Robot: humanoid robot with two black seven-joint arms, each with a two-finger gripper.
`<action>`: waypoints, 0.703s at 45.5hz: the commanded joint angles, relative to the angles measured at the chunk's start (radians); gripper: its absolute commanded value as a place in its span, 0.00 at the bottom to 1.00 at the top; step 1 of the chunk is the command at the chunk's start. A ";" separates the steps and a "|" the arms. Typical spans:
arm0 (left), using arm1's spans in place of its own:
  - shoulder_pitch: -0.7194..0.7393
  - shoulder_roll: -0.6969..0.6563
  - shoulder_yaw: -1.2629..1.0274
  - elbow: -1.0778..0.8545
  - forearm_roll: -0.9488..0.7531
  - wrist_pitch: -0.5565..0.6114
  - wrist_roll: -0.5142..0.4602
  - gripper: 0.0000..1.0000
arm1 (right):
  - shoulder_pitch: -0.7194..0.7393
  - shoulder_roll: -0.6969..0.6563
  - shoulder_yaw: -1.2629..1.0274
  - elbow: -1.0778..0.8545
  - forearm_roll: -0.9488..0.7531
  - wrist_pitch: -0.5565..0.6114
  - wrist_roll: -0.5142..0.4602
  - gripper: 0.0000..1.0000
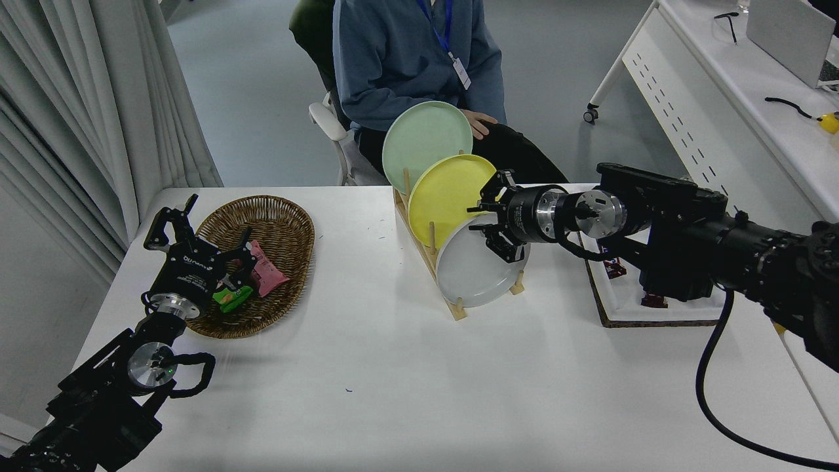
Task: Place the plate on the table
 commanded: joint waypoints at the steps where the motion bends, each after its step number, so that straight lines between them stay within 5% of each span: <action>1: -0.001 0.000 0.000 0.000 0.000 0.000 0.001 1.00 | 0.000 0.001 0.003 -0.006 0.002 0.000 -0.008 0.25; 21: 0.001 0.000 0.000 0.001 0.000 0.000 0.001 1.00 | -0.006 0.000 0.028 -0.021 0.002 -0.014 -0.022 0.24; 32: 0.001 0.000 0.000 0.000 0.000 -0.001 0.001 1.00 | -0.008 -0.002 0.040 -0.021 0.001 -0.016 -0.042 0.16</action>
